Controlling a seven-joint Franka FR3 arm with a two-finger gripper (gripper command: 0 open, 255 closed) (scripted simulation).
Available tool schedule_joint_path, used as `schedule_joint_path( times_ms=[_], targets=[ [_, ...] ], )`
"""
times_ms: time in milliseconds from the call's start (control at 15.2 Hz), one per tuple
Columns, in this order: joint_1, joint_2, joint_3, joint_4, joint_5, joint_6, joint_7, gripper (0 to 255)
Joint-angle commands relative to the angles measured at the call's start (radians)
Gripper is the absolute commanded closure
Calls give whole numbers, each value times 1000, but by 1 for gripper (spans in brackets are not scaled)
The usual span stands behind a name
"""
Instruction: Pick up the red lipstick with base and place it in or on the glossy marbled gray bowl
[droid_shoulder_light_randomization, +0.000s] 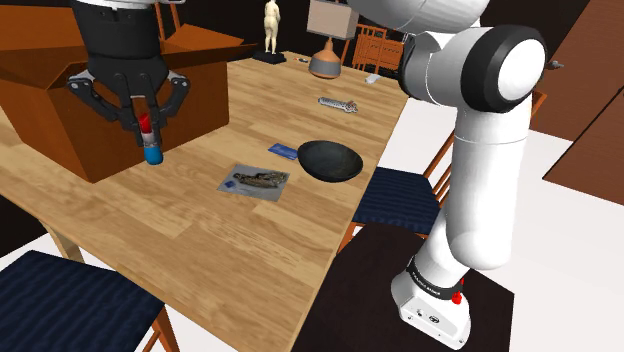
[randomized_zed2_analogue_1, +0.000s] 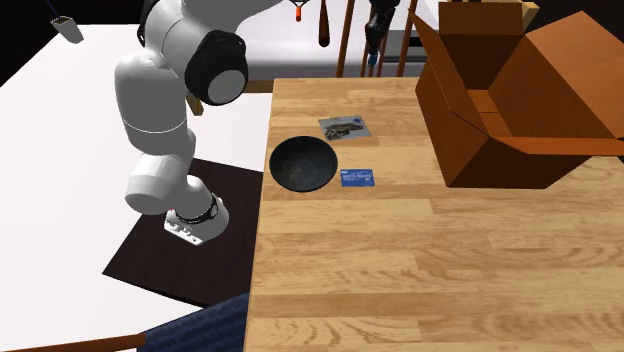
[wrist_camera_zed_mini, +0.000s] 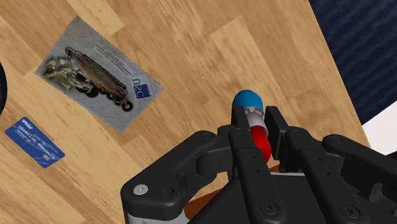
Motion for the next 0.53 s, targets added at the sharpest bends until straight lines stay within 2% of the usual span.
schedule_joint_path(
  times_ms=[0, 198, 462],
  targets=[
    [-86, -103, 9, -130, 67, 45, -44, 255],
    [-192, -264, -2, -300, 176, 96, -136, 255],
    [-267, -461, -67, -481, 302, 127, -276, 255]
  ],
)
